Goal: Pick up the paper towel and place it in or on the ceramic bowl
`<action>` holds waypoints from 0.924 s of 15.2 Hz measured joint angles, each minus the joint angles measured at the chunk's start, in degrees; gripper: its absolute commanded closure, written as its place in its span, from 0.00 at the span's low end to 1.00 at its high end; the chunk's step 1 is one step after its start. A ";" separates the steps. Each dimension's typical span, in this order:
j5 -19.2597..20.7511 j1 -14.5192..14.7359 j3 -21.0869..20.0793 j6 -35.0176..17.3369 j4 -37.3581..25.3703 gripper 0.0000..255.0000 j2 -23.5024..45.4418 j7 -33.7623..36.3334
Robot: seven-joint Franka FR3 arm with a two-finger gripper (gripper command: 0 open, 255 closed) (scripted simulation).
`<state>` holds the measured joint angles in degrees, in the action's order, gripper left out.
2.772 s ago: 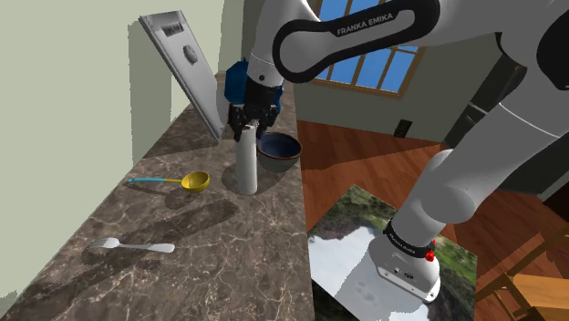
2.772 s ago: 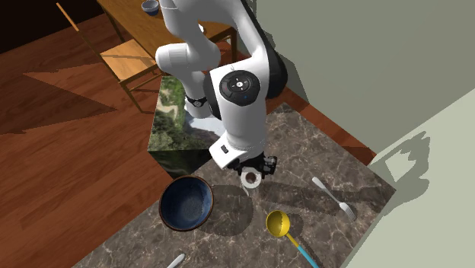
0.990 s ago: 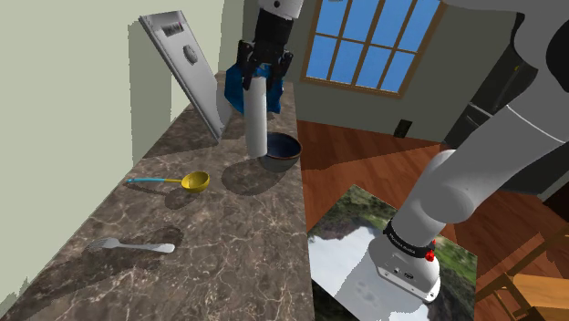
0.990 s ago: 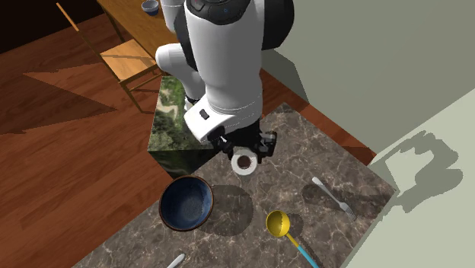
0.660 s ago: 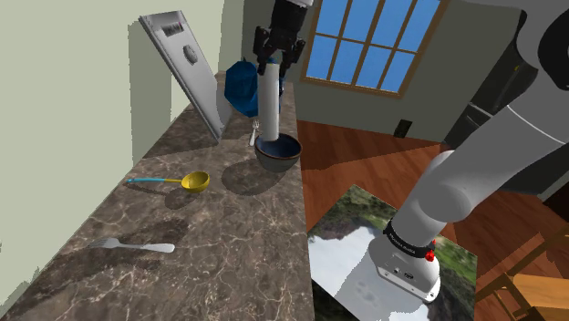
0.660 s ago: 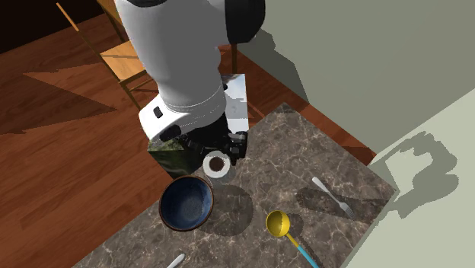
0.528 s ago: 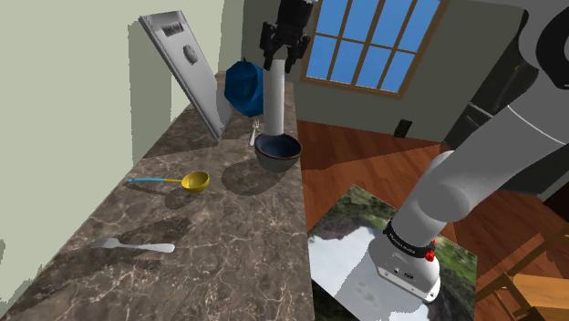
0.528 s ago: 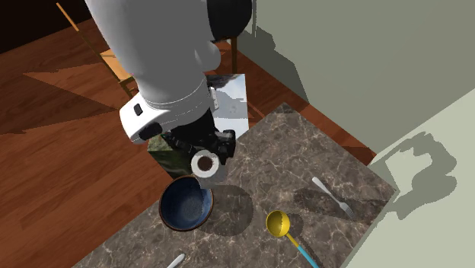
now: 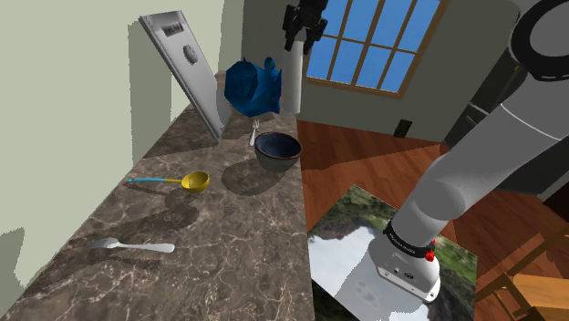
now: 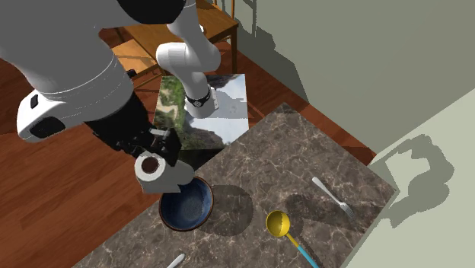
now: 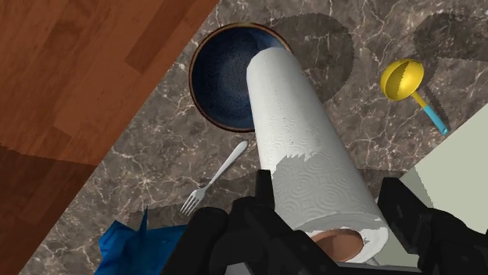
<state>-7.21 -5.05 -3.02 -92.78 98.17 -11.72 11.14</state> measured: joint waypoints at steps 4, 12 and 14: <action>0.07 -0.76 1.21 -0.02 -0.23 1.00 0.55 -2.04; -0.07 -0.79 1.21 -6.29 7.70 1.00 -1.04 -2.90; -0.12 -0.74 1.13 -7.95 9.50 1.00 -1.18 -2.98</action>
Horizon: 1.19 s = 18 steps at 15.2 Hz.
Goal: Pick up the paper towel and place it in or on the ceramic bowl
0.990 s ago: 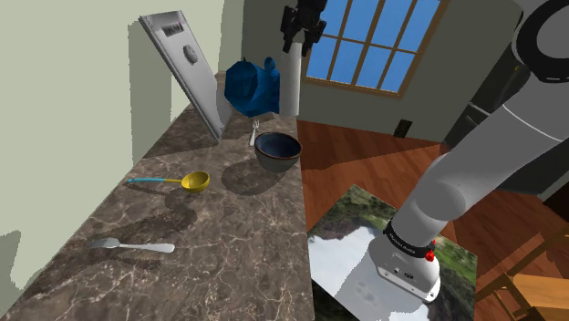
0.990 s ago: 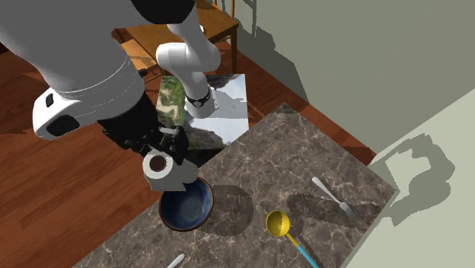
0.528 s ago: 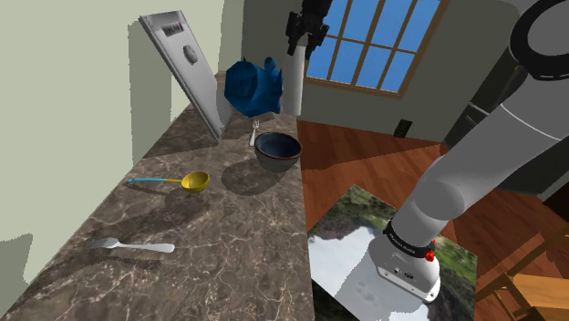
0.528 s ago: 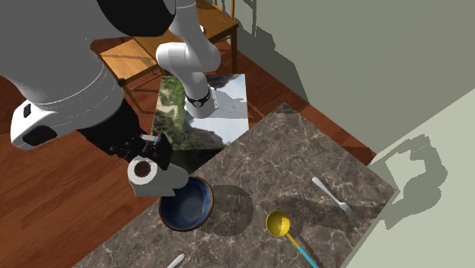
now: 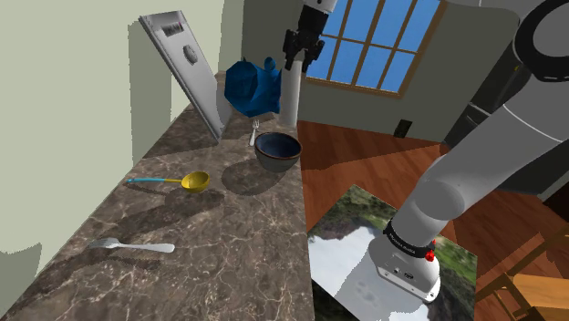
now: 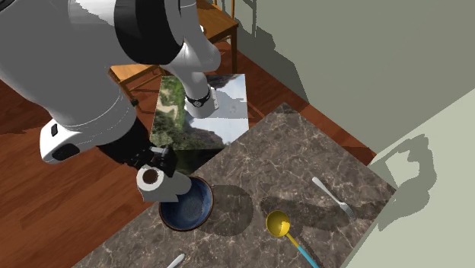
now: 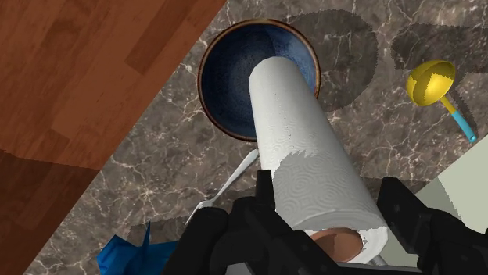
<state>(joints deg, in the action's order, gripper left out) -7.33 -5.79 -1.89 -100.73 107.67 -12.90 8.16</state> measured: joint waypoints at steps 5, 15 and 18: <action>-0.13 0.01 -0.04 -3.73 4.38 1.00 -0.63 -0.45; -0.48 0.16 -0.27 -11.40 11.95 1.00 -0.51 -1.16; -0.59 0.12 -0.19 -13.55 13.99 1.00 -0.37 -1.58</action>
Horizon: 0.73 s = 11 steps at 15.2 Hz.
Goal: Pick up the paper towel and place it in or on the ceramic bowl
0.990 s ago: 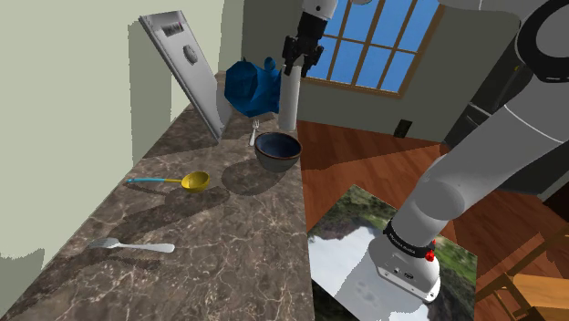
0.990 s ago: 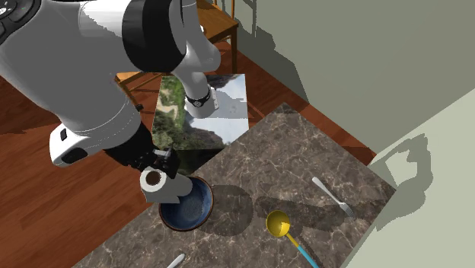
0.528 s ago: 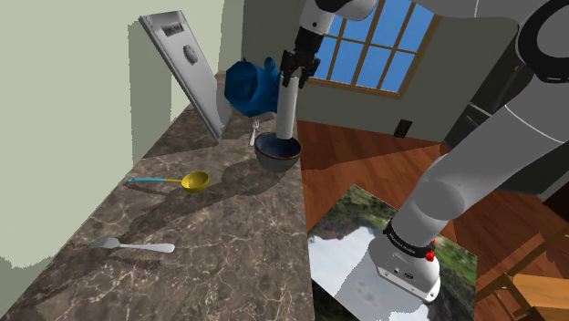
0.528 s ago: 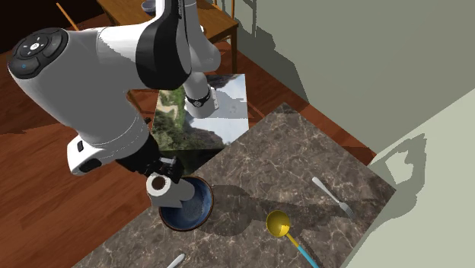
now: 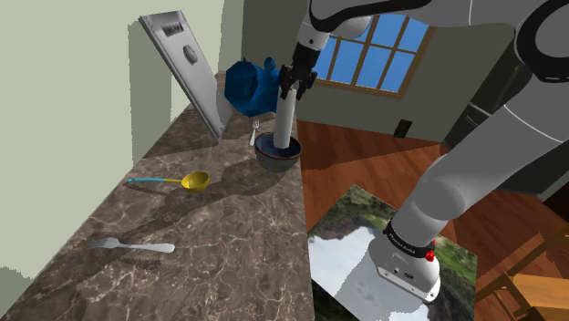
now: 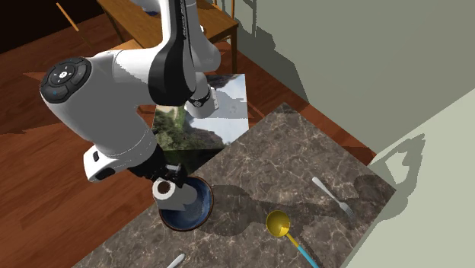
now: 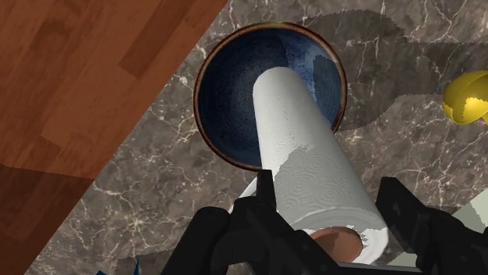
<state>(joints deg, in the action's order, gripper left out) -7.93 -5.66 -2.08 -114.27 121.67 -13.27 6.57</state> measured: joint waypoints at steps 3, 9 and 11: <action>-0.03 0.02 -0.03 -0.55 0.42 1.00 0.11 -0.03; -0.04 0.02 -0.02 -0.62 0.50 0.00 0.09 -0.05; -0.04 0.02 -0.02 -0.62 0.50 0.00 0.09 -0.05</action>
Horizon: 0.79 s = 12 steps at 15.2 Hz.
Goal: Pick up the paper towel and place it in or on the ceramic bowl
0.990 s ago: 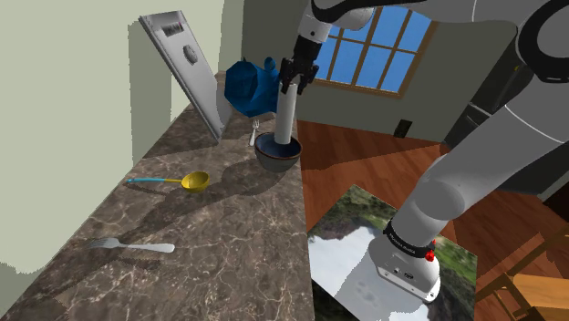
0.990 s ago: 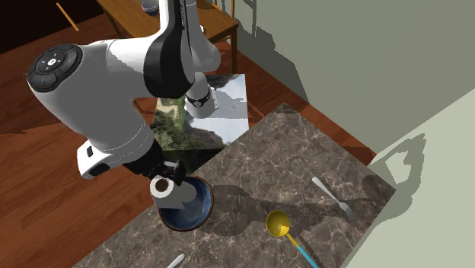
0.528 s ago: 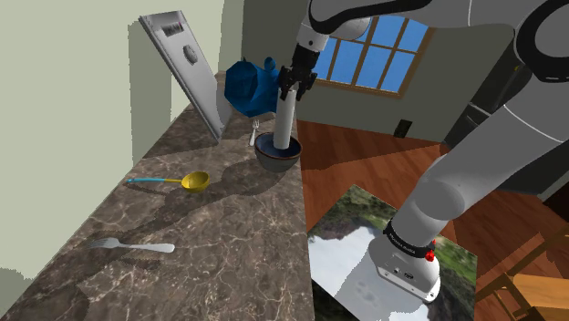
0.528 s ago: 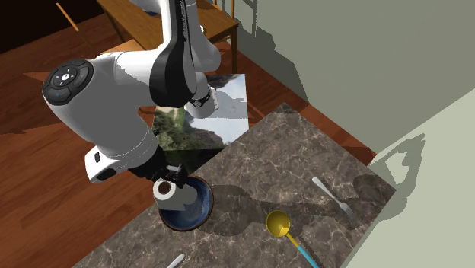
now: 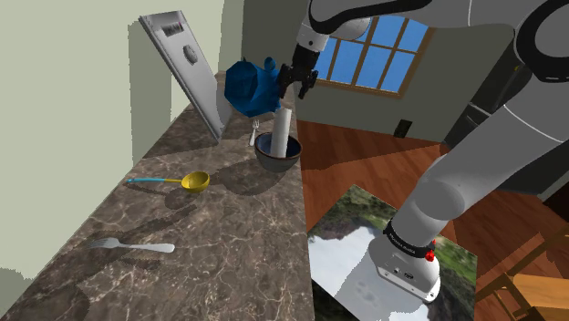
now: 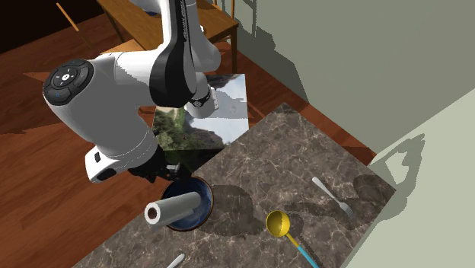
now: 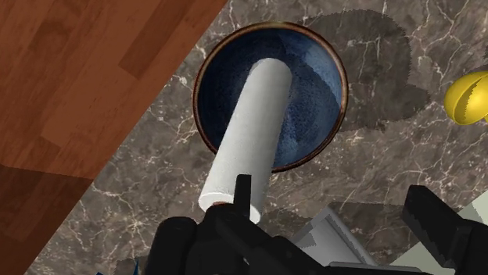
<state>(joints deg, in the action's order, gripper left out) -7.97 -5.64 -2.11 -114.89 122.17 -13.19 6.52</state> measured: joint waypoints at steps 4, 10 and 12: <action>0.12 -0.07 0.09 2.16 -1.77 0.00 -0.42 0.19; 0.37 -0.34 0.52 7.11 -5.71 0.00 -1.38 0.17; 0.38 -0.34 0.54 7.20 -5.76 0.00 -1.40 0.16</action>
<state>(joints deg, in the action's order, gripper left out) -7.59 -5.99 -1.57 -107.69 116.40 -14.59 6.68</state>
